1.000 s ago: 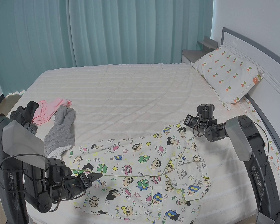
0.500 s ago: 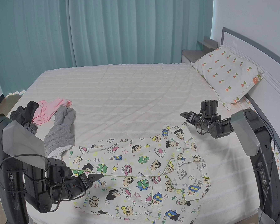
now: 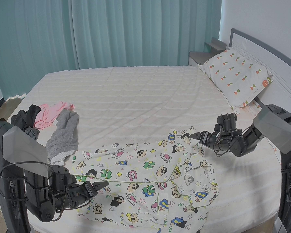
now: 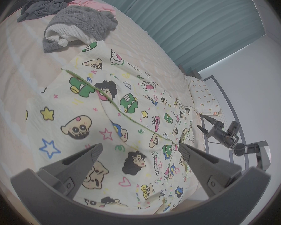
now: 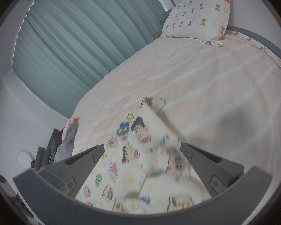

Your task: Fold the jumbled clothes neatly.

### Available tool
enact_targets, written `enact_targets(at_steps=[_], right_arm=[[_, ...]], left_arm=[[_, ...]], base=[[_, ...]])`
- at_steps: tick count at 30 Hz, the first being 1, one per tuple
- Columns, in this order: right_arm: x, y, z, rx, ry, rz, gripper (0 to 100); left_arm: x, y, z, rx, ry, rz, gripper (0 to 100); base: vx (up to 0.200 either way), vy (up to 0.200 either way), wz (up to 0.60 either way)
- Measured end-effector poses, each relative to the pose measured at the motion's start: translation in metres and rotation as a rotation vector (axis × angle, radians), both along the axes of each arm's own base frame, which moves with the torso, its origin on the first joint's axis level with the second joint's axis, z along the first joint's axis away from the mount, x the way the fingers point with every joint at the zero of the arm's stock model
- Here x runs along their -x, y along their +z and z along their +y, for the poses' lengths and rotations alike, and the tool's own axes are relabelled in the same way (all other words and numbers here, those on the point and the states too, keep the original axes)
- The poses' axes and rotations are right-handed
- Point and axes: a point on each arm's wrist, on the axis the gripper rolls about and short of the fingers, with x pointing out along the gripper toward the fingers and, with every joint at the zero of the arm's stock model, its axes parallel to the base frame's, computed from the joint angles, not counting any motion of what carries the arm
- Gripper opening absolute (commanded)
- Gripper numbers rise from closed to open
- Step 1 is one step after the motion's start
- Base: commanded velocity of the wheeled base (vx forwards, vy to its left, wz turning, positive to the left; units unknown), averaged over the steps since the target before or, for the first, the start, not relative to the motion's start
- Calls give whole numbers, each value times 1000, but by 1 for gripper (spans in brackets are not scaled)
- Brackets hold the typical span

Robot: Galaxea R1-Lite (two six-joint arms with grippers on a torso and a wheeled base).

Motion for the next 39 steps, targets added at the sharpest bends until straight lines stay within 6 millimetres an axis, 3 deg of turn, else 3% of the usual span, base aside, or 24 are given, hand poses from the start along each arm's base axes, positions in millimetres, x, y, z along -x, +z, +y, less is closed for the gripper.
enact_targets(at_steps=[8, 15, 20, 32, 39], right_arm=[[71, 21, 15, -63, 82, -111, 100], [105, 27, 35, -119, 130, -135, 100], [113, 24, 38, -120, 144, -113, 100], [119, 21, 37, -116, 149, -94, 100], [122, 19, 35, -113, 151, -82, 100]], left_arm=[[3, 1, -2, -7, -11, 2, 100], [-4, 2, -4, -12, 8, -30, 100], [-7, 3, -6, -7, 9, -42, 100], [-8, 3, -6, -8, 9, -46, 100], [-7, 2, -5, -14, 9, -42, 100]], base=[[-50, 0, 0], [0, 0, 0], [0, 0, 0], [0, 200, 0], [0, 0, 0]])
